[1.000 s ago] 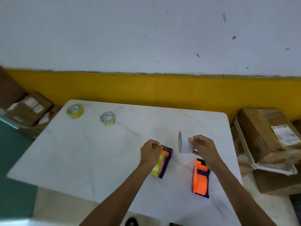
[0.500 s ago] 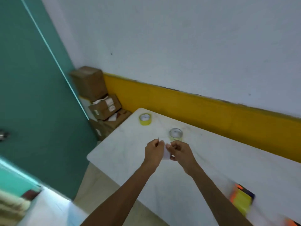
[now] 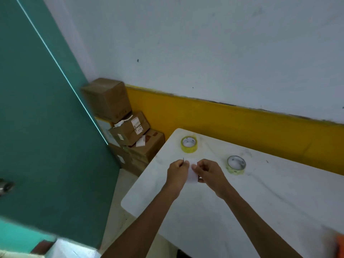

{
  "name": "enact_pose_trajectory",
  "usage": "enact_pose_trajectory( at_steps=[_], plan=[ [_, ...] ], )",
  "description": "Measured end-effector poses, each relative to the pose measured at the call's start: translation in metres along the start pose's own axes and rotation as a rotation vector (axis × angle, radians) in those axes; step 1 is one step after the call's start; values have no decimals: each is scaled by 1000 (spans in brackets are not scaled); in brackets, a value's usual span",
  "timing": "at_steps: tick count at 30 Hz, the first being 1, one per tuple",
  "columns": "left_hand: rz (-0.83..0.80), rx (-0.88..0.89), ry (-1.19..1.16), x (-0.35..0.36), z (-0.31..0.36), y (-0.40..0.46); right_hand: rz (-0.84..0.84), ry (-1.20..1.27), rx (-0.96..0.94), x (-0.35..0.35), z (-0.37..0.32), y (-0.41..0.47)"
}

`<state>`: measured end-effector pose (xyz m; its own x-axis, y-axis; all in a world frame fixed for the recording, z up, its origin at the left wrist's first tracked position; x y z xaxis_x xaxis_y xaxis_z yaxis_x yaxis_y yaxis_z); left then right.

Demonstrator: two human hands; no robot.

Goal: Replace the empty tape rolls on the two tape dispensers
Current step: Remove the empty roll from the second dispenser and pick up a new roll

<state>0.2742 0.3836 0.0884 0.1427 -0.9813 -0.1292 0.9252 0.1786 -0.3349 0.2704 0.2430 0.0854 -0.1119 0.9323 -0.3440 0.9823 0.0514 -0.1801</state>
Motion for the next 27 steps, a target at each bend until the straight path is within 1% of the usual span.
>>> enact_pose_trajectory(
  at_steps=[5, 7, 12, 17, 23, 27],
  plan=[
    [-48, -60, 29, -2, 5, 78, 65, -27, 63, 14, 2, 68],
    [-59, -75, 44, -1, 5, 101, 81, -39, 87, 16, 4, 86],
    [-144, -100, 106, 18, 6, 148, 134, 1, 167, 12, 11, 117],
    [-275, -152, 102, 43, -13, 177, 207, 18, 268, 6, 34, 131],
    [-466, -256, 26, 77, -35, 200, 326, 36, 403, -3, 63, 137],
    [-551, -229, 39, 97, -46, 214, 359, 7, 453, -8, 78, 147]
  ],
)
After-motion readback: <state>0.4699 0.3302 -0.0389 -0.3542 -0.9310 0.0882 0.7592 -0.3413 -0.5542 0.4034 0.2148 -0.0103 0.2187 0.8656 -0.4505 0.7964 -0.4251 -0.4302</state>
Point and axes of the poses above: each hand's wrist, its own y-axis towards the middle knuckle, its own x-axis out of the palm, z = x × y, the point moved 7 cm from there along y, towards the middle knuckle, and after that the axes turned 12 degrees about -y, right-handed, at the moved point
